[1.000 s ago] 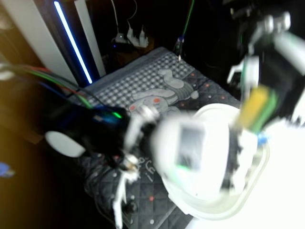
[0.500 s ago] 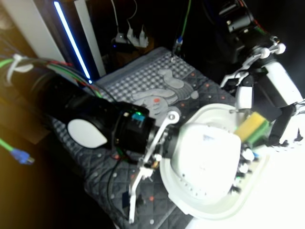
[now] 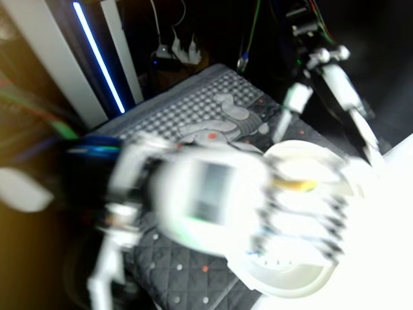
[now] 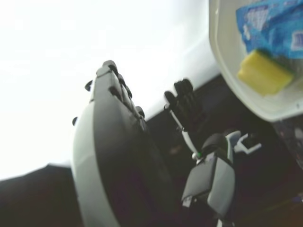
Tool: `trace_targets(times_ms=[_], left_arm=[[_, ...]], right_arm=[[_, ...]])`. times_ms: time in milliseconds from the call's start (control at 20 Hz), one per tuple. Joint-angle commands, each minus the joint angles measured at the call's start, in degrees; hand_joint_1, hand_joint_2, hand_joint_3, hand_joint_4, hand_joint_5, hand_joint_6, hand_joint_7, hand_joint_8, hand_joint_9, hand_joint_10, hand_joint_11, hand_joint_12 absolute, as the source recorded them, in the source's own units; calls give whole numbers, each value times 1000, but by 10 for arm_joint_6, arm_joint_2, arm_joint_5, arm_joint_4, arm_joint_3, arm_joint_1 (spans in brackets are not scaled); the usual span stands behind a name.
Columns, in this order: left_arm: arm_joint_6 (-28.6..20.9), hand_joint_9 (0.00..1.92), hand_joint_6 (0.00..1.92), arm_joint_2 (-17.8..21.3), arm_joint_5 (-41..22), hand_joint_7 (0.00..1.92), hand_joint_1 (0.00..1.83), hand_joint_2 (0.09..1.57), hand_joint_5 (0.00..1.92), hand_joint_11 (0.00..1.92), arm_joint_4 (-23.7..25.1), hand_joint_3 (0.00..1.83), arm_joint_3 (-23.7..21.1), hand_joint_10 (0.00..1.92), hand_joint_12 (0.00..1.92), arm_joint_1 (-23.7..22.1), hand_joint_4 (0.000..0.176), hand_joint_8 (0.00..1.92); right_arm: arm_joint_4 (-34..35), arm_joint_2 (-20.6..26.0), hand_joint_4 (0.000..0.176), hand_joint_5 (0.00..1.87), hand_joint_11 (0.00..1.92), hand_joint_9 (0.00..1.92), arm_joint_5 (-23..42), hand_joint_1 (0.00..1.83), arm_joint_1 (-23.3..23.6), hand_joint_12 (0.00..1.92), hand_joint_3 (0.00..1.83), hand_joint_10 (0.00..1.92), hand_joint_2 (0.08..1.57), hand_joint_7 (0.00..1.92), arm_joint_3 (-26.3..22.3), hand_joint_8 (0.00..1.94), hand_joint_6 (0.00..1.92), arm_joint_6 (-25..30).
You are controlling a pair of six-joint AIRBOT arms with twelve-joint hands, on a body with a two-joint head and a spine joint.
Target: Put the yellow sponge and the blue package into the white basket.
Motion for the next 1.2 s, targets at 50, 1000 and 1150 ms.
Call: trace_targets(times_ms=[50, 1000, 1150], left_arm=[[0, 0, 0, 32, -161, 0, 863, 819, 0, 0, -23, 0, -41, 0, 0, 39, 176, 0], [75, 0, 0, 221, -603, 0, 789, 1036, 0, 0, -171, 0, -345, 0, 0, 425, 175, 0], [79, 0, 0, 221, -603, 0, 659, 962, 0, 0, -172, 0, -348, 0, 0, 423, 176, 0]], right_arm=[[65, 38, 176, 0, 0, 0, 175, 679, -56, 0, 0, 0, 882, 0, -37, 0, 0, 1], [264, 128, 176, 476, 0, 0, 546, 782, -485, 0, 0, 0, 916, 0, -242, 0, 6, 37], [244, 134, 176, 3, 0, 0, 546, 521, -484, 0, 20, 0, 977, 0, -249, 0, 0, 37]])
